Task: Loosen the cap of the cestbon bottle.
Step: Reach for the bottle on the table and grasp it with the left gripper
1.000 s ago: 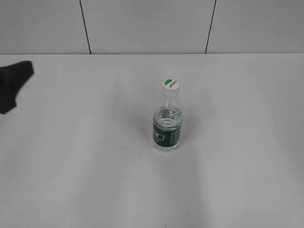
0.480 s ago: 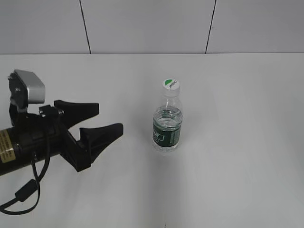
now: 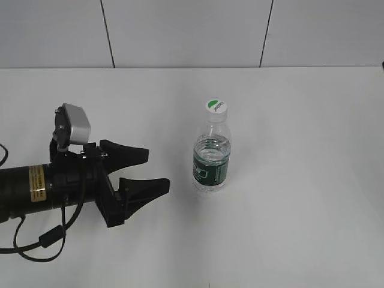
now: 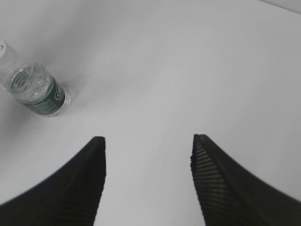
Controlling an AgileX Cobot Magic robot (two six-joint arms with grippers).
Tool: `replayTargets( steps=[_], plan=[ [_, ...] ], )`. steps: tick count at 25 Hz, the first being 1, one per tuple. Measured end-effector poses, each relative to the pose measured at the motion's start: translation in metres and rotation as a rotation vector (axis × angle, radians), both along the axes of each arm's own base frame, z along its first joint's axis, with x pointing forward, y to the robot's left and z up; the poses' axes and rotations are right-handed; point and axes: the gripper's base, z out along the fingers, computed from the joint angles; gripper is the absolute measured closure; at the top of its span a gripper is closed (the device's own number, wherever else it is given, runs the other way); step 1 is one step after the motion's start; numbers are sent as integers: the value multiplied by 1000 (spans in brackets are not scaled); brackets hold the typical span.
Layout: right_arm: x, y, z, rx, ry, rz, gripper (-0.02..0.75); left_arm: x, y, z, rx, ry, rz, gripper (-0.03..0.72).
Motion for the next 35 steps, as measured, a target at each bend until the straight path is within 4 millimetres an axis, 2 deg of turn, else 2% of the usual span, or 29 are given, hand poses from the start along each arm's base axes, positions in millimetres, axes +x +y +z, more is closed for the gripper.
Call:
replayTargets(
  steps=[8, 17, 21, 27, 31, 35],
  plan=[
    [30, 46, -16, -88, 176, 171, 295, 31, -11, 10, -1, -110, -54, 128],
    [60, 89, -10, -142, 297, 255, 295, 57, -23, 7, 6, -187, -148, 128],
    [70, 116, -10, -201, 318, 298, 295, 62, -26, 8, 3, -209, -171, 128],
    [87, 150, -8, -200, 342, 323, 295, 70, -29, 13, -4, -243, -174, 128],
    [95, 166, -9, -191, 364, 318, 295, 72, -34, 16, -8, -261, -188, 128],
    [102, 175, -18, -188, 391, 306, 295, 67, -43, 13, -5, -251, -209, 128]
  ],
)
